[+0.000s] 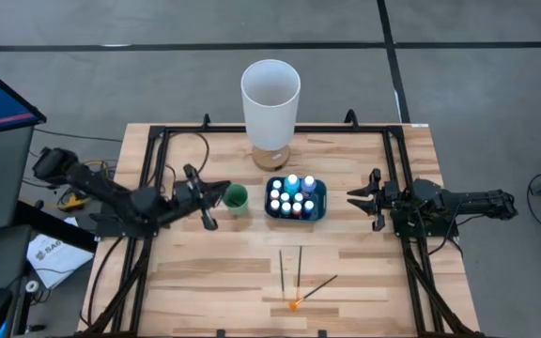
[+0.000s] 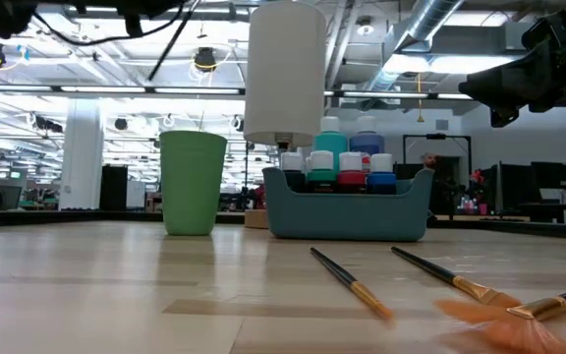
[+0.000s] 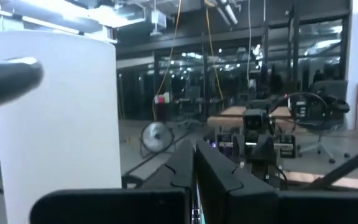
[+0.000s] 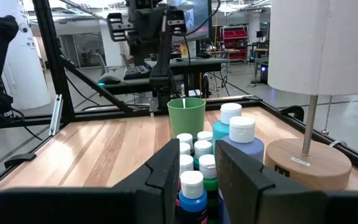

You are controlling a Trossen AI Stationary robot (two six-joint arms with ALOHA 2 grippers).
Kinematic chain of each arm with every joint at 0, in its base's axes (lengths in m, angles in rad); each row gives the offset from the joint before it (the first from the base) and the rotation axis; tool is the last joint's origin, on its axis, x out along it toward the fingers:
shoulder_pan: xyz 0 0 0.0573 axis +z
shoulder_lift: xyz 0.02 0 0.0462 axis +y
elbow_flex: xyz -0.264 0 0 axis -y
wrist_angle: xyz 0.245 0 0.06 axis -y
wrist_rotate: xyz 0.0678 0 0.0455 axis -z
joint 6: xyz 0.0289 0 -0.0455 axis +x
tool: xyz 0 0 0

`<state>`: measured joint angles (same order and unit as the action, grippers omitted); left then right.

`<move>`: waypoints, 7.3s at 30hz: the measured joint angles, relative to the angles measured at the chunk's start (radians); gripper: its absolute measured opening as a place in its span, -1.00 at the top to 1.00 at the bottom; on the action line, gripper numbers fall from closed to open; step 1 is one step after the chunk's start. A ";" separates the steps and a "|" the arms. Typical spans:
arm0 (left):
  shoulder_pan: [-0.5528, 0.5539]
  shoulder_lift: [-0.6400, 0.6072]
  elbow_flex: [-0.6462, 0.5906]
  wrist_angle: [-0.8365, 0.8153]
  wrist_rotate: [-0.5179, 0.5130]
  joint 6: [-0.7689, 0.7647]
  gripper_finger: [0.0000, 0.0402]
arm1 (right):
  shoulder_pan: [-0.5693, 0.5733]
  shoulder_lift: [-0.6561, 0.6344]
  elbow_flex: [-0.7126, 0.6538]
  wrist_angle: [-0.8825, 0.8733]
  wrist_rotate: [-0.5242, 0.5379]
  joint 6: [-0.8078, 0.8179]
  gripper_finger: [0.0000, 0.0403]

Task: Pick & Place Paint Supplies
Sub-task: Put the silver black paintbrush into the green cup, then put the left gold black paintbrush into the green cup

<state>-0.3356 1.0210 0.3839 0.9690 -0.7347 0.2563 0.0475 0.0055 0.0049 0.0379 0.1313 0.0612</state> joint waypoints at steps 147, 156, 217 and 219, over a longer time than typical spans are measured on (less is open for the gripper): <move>-0.111 1.084 0.828 -0.704 0.900 0.106 0.45 | 0.000 0.000 0.000 0.000 0.000 0.000 0.52; -0.119 1.184 0.921 -0.741 0.908 0.107 0.45 | 0.000 0.000 0.000 0.000 0.000 0.000 0.52; -0.111 1.016 0.942 -0.939 0.648 -0.061 1.00 | 0.000 0.000 0.000 0.000 0.000 0.000 0.52; -0.111 0.983 0.942 -0.936 0.631 -0.063 1.00 | 0.000 0.000 0.000 0.000 0.000 0.000 0.52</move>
<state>-0.4469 2.0035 1.3262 0.0326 -0.1042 0.1936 0.0478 0.0055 0.0048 0.0379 0.1314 0.0612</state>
